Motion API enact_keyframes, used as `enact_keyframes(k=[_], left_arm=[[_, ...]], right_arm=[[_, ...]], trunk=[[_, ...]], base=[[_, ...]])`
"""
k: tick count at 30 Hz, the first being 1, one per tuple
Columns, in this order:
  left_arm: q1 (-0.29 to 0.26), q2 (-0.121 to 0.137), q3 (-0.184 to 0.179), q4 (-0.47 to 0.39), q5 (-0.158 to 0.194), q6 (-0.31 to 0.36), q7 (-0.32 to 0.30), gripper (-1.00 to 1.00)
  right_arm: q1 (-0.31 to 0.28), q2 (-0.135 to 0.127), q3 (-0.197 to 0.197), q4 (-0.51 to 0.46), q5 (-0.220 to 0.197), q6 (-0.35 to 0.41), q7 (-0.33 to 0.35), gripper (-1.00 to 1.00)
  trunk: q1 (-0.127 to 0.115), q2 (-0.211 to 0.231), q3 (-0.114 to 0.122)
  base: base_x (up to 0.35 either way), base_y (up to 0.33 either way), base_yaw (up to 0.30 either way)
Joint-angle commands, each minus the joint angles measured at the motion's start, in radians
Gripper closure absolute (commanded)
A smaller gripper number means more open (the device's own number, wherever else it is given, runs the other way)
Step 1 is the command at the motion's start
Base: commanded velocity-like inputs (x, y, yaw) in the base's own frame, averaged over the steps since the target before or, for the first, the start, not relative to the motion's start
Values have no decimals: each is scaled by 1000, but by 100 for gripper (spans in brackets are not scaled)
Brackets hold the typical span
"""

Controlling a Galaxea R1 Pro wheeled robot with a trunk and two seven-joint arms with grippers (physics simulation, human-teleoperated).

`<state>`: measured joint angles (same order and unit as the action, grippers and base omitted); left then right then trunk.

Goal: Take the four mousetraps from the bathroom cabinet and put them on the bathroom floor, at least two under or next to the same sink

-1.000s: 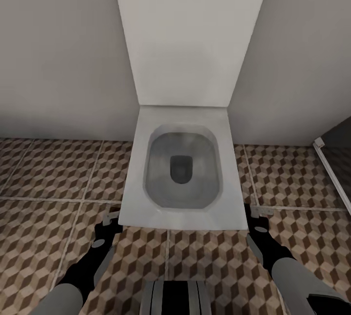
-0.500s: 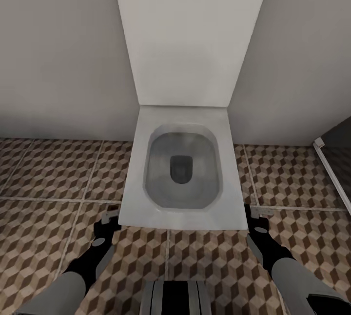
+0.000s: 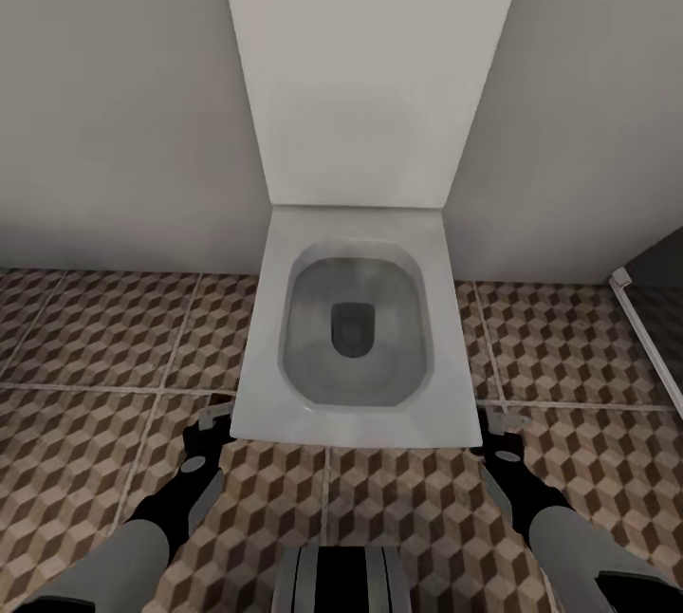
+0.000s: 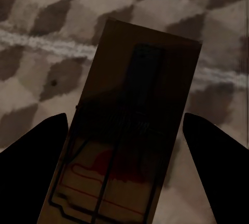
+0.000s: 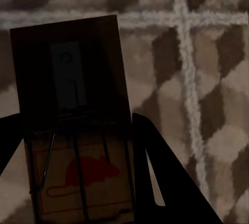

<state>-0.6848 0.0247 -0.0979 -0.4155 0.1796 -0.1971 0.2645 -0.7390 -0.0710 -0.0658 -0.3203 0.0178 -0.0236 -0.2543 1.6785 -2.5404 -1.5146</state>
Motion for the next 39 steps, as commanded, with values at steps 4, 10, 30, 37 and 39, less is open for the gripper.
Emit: enact_keyframes(k=[4,10,30,37,39], left_arm=[[-1,-2,-10,-4,9,-32,7,100],[0,-5,-14,-5,9,-79,7,100],[-1,-5,-15,-13,9,-91,7,100],[-1,-6,-16,-13,9,-91,7,100],[-1,-6,-17,-13,9,-91,7,100]], right_arm=[[0,0,-5,11,0,-12,1,100],[0,0,-5,15,2,-14,1,100],[0,-3,-6,15,6,-15,1,100],[0,-3,-5,15,8,-15,1,100],[0,-3,-5,15,8,-15,1,100]], trunk=[[0,0,-1],[0,0,-1],[0,0,-1],[0,0,-1],[0,0,-1]], base=[[0,0,0],[105,51,0],[72,32,0],[0,-51,0],[0,-213,0]])
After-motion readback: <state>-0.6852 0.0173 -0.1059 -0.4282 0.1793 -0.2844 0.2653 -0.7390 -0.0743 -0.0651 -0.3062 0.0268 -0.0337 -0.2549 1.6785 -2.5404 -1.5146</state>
